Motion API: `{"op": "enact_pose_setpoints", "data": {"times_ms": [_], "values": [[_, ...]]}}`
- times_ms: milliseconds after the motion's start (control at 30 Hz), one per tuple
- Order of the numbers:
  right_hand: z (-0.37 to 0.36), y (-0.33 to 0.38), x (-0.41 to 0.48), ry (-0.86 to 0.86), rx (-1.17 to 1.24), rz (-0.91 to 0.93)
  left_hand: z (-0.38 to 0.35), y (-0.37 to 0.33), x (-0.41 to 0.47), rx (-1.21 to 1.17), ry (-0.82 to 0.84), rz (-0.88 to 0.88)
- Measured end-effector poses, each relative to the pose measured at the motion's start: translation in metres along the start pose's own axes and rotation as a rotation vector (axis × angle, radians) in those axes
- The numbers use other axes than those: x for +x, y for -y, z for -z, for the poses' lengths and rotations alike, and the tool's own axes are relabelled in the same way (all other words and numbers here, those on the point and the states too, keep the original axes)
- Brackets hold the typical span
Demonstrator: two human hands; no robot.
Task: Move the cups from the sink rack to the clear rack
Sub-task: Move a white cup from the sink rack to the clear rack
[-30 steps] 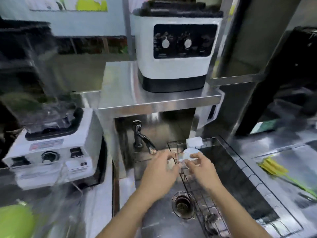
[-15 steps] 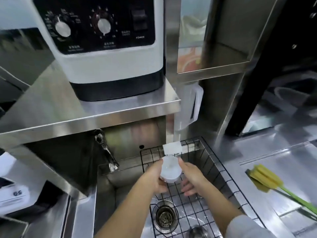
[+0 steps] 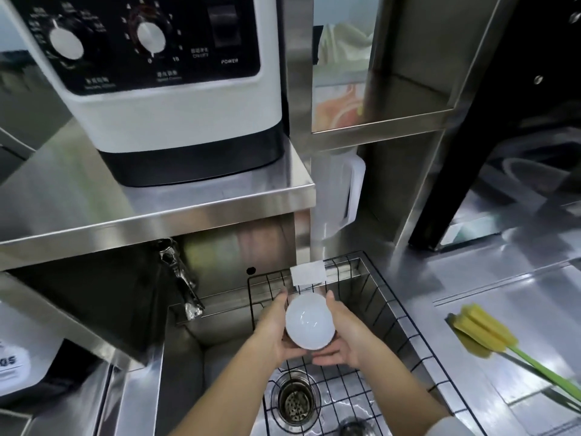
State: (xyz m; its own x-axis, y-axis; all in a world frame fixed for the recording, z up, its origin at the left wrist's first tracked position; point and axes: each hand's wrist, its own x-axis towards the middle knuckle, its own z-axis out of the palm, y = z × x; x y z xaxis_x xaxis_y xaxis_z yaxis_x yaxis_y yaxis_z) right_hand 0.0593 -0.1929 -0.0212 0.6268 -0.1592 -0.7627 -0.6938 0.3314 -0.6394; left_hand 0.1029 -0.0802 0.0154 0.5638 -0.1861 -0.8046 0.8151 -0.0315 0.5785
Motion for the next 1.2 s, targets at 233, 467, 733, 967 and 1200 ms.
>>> {"op": "enact_pose_setpoints", "data": {"times_ms": [233,467,733,967,1200], "values": [[0.002,0.002,-0.033,0.202,0.292,0.225,0.023,-0.005,-0.019,-0.13,0.047,-0.165],[-0.027,0.007,-0.077,0.441,0.225,0.326,0.085,-0.02,-0.075,-0.155,0.357,-0.197],[-0.118,-0.002,-0.142,0.479,0.144,0.375,0.16,-0.03,-0.15,0.208,0.338,-0.438],[-0.203,-0.023,-0.192,0.576,-0.041,0.519,0.263,-0.021,-0.215,0.367,0.156,-0.614],[-0.301,-0.043,-0.222,0.428,-0.259,0.838,0.366,-0.015,-0.26,0.461,0.005,-0.787]]}}
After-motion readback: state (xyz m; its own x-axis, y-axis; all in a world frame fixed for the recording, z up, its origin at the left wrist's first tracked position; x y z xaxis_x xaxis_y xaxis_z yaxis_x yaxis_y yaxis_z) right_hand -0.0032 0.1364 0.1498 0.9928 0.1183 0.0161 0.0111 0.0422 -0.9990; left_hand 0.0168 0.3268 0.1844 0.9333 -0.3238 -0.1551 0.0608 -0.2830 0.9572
